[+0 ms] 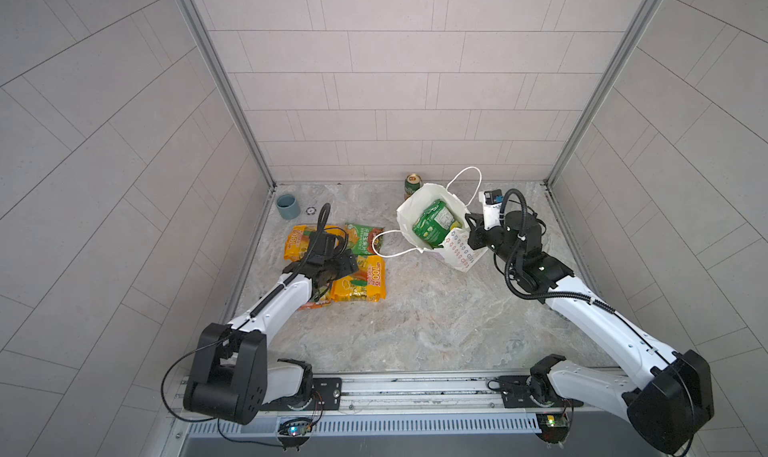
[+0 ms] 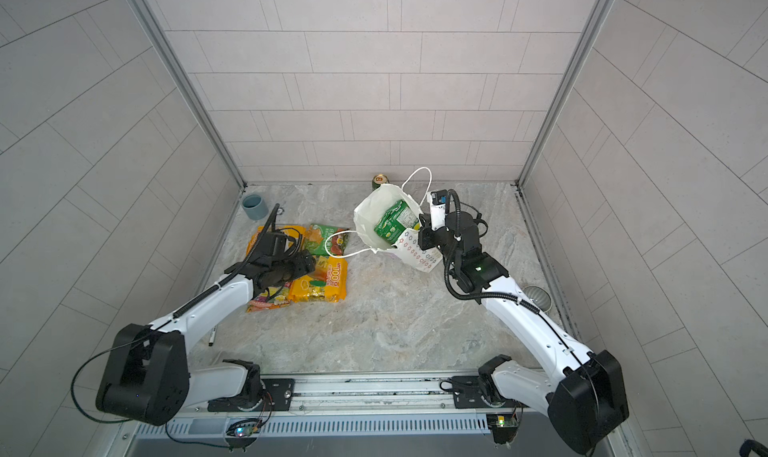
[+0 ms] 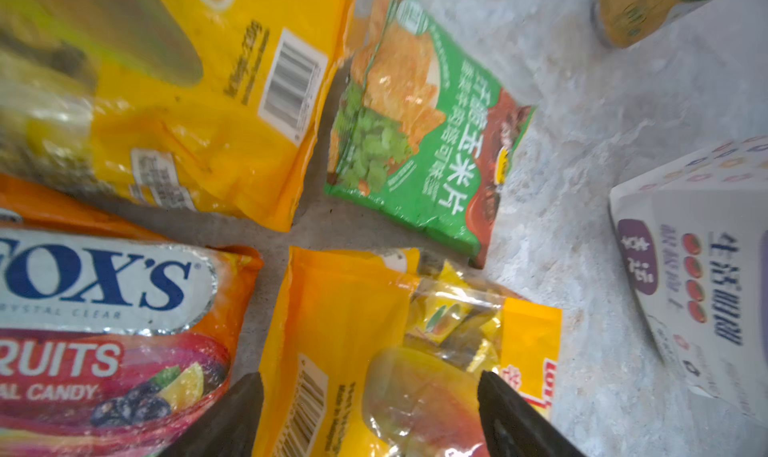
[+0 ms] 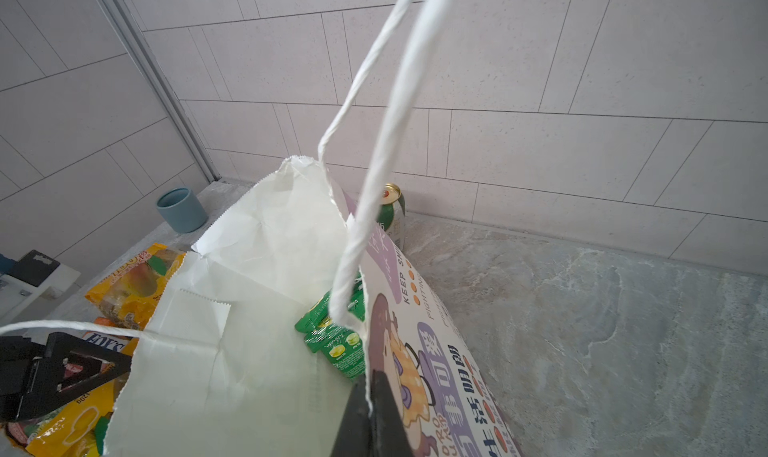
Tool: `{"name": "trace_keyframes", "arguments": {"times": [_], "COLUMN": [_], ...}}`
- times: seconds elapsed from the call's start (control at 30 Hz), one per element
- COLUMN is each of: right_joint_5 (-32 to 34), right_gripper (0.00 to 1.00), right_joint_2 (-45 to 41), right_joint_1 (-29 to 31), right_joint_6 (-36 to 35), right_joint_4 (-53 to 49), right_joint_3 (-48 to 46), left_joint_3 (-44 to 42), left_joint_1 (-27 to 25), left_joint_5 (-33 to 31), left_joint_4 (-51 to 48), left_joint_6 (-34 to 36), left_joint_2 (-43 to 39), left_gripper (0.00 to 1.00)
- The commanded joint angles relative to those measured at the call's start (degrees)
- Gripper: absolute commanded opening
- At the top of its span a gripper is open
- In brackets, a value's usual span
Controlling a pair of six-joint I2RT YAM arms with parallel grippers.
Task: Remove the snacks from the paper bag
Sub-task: 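Raise the left gripper up away from the placed yellow packet, then lift the bag by its rim with the right gripper while raising the left gripper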
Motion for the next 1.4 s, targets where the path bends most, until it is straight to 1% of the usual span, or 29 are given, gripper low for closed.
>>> {"name": "trace_keyframes", "arguments": {"times": [0.0, 0.13, 0.2, 0.23, 0.3, 0.4, 0.43, 0.47, 0.5, 0.57, 0.6, 0.63, 0.7, 0.77, 0.83, 0.93, 1.03, 1.17, 1.23, 1.3, 1.37], "right_joint_5": [-0.43, -2.75, -3.07, -3.22, -3.20, -1.35, -0.53, 0.44, 1.61, 3.59, 4.66, 5.05, 5.23, 5.88, 4.50, 0.29, -2.71, 1.41, 4.20, 6.72, 10.73], "right_gripper": [0.00, 0.00, 0.00, 0.02, 0.13, 0.30, 0.39, 0.50, 0.59, 0.67, 0.72, 0.75, 0.77, 0.77, 0.76, 0.74, 0.69, 0.67, 0.66, 0.66, 0.67], "right_joint_2": [0.48, 2.55, 3.66, 4.31, 5.16, 4.96, 4.69, 4.27, 3.82, 2.53, 1.97, 1.72, 2.03, 3.61, 6.59, 12.87, 17.55, 23.24, 28.09, 31.44, 34.62], "right_joint_1": [-1.44, -5.18, -6.34, -6.94, -8.11, -9.42, -9.72, -9.98, -10.34, -10.88, -11.38, -11.93, -12.90, -13.40, -13.49, -13.37, -12.45, -6.91, -5.83, -5.62, -5.54], "right_joint_6": [4.75, 9.83, 10.65, 11.00, 11.70, 13.21, 13.58, 13.85, 14.28, 14.81, 14.96, 14.66, 12.73, 9.39, 4.36, -1.70, -5.54, -11.35, -11.28, -10.59, -10.30], "right_joint_4": [-3.03, -4.62, -4.90, -5.45, -6.42, -7.42, -7.78, -8.44, -9.40, -10.14, -10.99, -11.78, -13.67, -18.09, -23.55, -34.33, -42.86, -51.46, -57.52, -60.31, -62.45], "right_joint_3": [3.39, 5.96, 6.57, 7.22, 8.43, 9.87, 10.35, 10.86, 11.64, 12.38, 13.29, 14.37, 17.28, 22.48, 28.65, 39.37, 46.85, 55.00, 60.64, 63.79, 66.59], "left_joint_3": [4.21, 8.28, 10.38, 11.53, 13.95, 16.14, 16.53, 16.44, 16.81, 19.08, 20.90, 23.03, 27.46, 30.35, 33.70, 39.53, 39.81, 37.89, 37.84, 37.46, 36.81], "left_joint_1": [-0.23, -0.47, -1.17, -1.64, -3.17, -5.65, -6.79, -7.74, -7.96, -7.96, -8.01, -7.96, -7.87, -8.05, -8.05, -8.13, -8.23, -8.23, -8.25, -8.23, -8.23], "left_joint_5": [-1.52, -0.42, 0.17, 0.29, -0.76, -1.74, -2.50, -3.67, -3.37, -3.05, -2.75, -2.18, -1.39, 0.60, 4.41, 8.64, 7.83, 7.69, 8.32, 9.10, 9.39], "left_joint_4": [0.07, -0.44, 0.02, 0.25, 1.11, 7.16, 10.55, 14.34, 17.47, 19.96, 20.04, 19.40, 16.87, 16.33, 14.99, 7.27, 5.18, 6.83, 6.87, 7.28, 7.79], "left_joint_6": [1.43, 2.29, 3.71, 4.24, 5.19, 5.25, 5.31, 5.61, 5.66, 5.27, 5.64, 6.26, 8.28, 10.29, 12.25, 16.24, 18.05, 18.72, 18.56, 18.65, 18.97], "left_joint_2": [-3.13, -4.14, -4.46, -4.44, -4.32, -3.91, -3.50, -3.18, -2.53, -0.93, 0.19, 1.57, 3.56, 4.86, 6.85, 10.00, 10.00, 9.19, 9.30, 9.21, 8.96], "left_gripper": [0.87, 0.87, 0.86, 0.86, 0.86, 0.87, 0.89, 0.92, 0.94, 1.00, 1.00, 1.00, 1.00, 1.00, 0.92, 0.88, 0.88, 0.88, 0.88, 0.88, 0.91]}}
